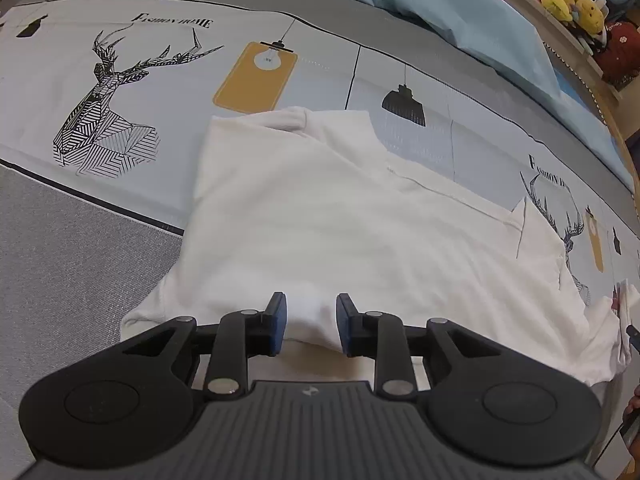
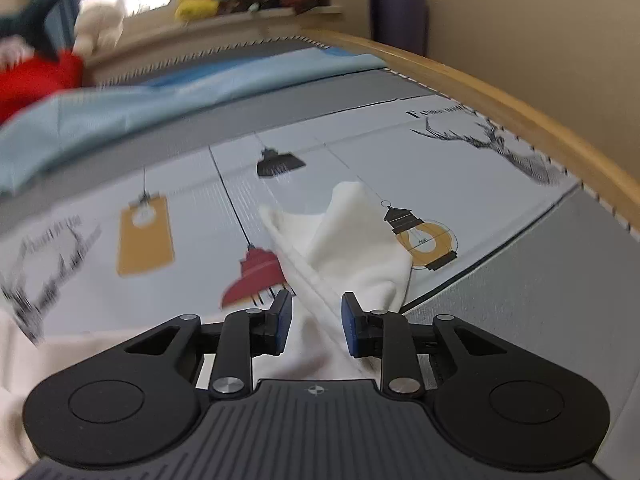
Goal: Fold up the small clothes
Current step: 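Fold the held sleeve across the shirt body with the right tool and release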
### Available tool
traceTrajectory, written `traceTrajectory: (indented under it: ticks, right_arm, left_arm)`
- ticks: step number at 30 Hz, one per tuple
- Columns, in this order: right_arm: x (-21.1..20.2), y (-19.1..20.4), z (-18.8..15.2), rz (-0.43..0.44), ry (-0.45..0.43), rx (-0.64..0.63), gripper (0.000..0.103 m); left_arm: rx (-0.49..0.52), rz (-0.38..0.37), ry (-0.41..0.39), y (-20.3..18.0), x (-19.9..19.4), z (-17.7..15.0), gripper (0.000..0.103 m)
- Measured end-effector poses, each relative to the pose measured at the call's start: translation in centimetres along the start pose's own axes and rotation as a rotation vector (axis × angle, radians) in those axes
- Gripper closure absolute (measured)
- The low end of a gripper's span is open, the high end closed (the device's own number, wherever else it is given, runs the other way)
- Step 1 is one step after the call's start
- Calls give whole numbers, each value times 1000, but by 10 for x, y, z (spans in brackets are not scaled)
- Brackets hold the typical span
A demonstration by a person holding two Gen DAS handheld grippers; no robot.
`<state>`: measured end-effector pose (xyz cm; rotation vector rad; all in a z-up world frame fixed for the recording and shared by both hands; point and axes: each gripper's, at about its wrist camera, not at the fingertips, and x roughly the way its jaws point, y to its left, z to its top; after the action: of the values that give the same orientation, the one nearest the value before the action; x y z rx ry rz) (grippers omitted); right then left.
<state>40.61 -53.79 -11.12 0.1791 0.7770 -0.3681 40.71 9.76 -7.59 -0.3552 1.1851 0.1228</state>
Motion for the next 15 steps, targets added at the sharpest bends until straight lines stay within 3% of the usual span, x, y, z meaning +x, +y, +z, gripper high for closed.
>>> traceTrajectory:
  ticks: [4, 7, 12, 15]
  right_arm:
    - [8, 8, -5, -70, 10, -83, 76]
    - [7, 12, -7, -58, 12, -115, 103]
    - [-15, 23, 6, -35, -52, -89, 103]
    - [-41, 39, 20, 23, -105, -39, 103]
  left_arm:
    - [-4, -6, -2, 0, -1, 1, 73]
    - [-7, -10, -3, 1, -2, 1, 73]
    - [-23, -21, -13, 5, -9, 3, 73]
    - [-41, -30, -22, 8, -13, 4, 73]
